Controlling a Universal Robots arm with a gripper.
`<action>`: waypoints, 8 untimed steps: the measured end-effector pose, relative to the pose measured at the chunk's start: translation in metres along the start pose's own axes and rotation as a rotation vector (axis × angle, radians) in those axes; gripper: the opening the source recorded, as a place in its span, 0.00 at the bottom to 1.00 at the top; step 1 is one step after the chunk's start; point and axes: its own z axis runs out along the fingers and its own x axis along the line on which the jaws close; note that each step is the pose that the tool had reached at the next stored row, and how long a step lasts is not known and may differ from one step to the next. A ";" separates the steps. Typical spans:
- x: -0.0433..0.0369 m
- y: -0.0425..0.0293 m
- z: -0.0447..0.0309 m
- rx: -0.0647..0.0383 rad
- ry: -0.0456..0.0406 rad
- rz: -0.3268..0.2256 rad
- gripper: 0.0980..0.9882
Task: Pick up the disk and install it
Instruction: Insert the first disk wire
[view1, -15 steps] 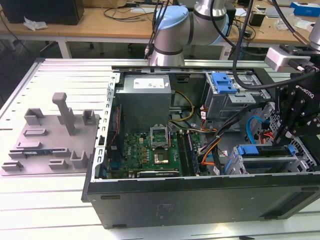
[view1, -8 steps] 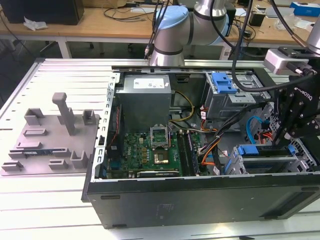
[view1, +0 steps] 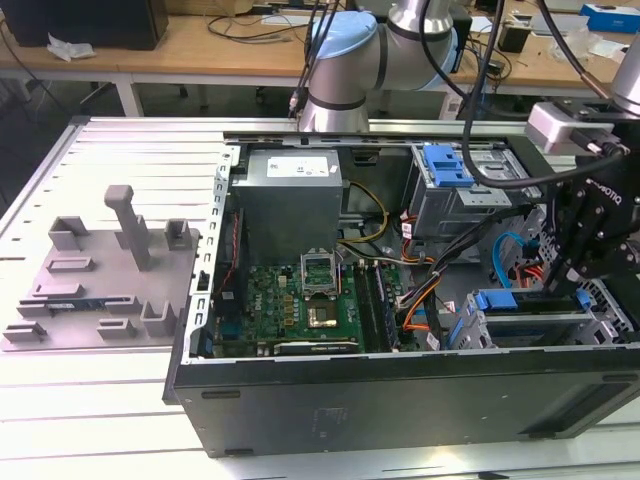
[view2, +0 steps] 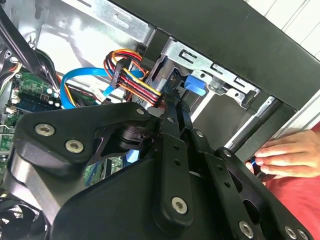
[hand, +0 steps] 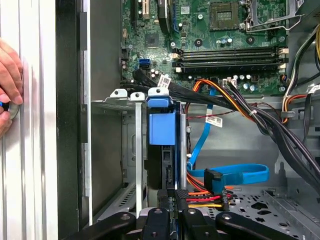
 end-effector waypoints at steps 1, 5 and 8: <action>-0.0001 0.0000 0.0007 0.000 0.0000 0.000 0.07; -0.0002 0.0000 0.0020 0.000 0.0002 0.000 0.07; 0.0007 -0.0001 0.0032 0.000 -0.0007 0.000 0.07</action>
